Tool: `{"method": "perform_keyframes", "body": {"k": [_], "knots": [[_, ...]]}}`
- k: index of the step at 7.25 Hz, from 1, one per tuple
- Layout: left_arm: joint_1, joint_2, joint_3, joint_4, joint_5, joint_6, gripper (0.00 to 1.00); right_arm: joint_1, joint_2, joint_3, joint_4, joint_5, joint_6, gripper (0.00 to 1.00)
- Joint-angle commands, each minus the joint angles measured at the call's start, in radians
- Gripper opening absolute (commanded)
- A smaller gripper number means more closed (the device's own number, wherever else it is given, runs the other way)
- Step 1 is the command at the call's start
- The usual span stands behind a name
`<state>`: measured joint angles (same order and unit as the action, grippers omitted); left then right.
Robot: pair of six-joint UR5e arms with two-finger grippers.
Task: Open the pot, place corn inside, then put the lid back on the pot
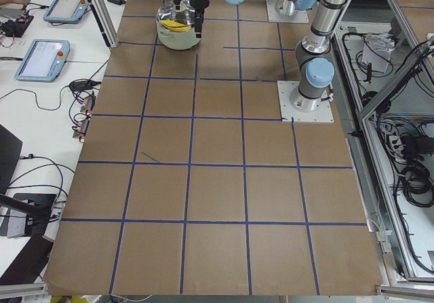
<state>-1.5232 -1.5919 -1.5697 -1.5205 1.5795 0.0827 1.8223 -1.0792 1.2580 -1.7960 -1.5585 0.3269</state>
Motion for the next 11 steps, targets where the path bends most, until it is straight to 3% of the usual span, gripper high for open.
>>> {"method": "perform_keyframes", "body": {"k": [1,5,11], "knots": [[0.0,-0.005,0.02,-0.027,0.002,-0.052,1.0,0.0,0.005,0.001,0.0,0.0,-0.002,0.36],[-0.003,0.019,0.085,-0.156,0.002,-0.066,1.0,-0.002,0.018,-0.002,-0.005,0.0,-0.003,0.36],[-0.003,0.029,0.066,-0.132,-0.001,-0.063,1.0,-0.002,0.028,-0.005,-0.005,0.0,-0.005,0.37]]}}
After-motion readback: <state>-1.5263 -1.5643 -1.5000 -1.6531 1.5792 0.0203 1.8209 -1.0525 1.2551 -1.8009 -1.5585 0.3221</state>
